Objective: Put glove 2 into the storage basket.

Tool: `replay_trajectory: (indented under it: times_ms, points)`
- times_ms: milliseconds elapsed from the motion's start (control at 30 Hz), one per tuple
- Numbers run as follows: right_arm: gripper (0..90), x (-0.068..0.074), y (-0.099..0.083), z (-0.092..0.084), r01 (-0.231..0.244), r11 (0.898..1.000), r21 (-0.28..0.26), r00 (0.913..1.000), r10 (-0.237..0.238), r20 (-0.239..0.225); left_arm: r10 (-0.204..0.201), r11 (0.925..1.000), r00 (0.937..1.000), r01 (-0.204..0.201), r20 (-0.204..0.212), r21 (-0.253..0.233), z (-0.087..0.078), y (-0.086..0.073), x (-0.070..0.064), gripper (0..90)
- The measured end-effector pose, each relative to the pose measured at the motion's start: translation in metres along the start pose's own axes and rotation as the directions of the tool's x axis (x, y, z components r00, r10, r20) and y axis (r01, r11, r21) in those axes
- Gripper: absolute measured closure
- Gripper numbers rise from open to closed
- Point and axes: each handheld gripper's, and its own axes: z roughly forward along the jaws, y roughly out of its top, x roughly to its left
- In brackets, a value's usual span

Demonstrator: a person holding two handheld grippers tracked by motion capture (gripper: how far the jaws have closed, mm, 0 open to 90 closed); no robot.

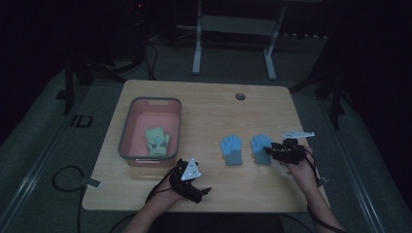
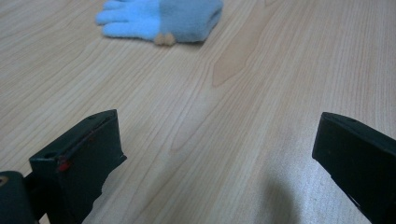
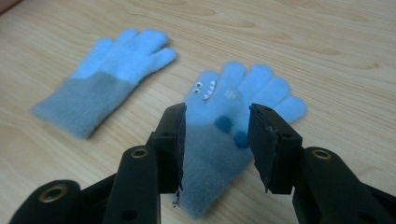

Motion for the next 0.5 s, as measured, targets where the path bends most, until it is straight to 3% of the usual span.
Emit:
replay_trajectory:
  times_ms: [267,300,400,500]
  points:
    - [57.9,-0.008,0.004,-0.002,0.039,0.999,-0.002,0.9991,-0.039,-0.015,-0.006,1.0,1.0,0.006,0.003,-0.006,-0.001,-0.001,0.002,1.3]
    - [58.0,-0.011,0.006,-0.002,0.079,0.997,0.003,0.9965,-0.079,-0.029,-0.01,0.9999,0.9999,0.01,0.005,-0.008,-0.001,-0.001,0.002,1.3]
    - [58.1,-0.013,0.007,0.0,0.102,0.995,0.013,0.9941,-0.101,-0.041,-0.01,0.9999,0.9999,0.01,0.004,-0.011,-0.001,-0.001,0.002,1.3]
    - [57.8,-0.015,0.01,0.005,0.161,0.986,0.039,0.9856,-0.158,-0.059,-0.002,1.0,1.0,0.002,0.001,-0.004,-0.001,0.0,0.001,1.3]
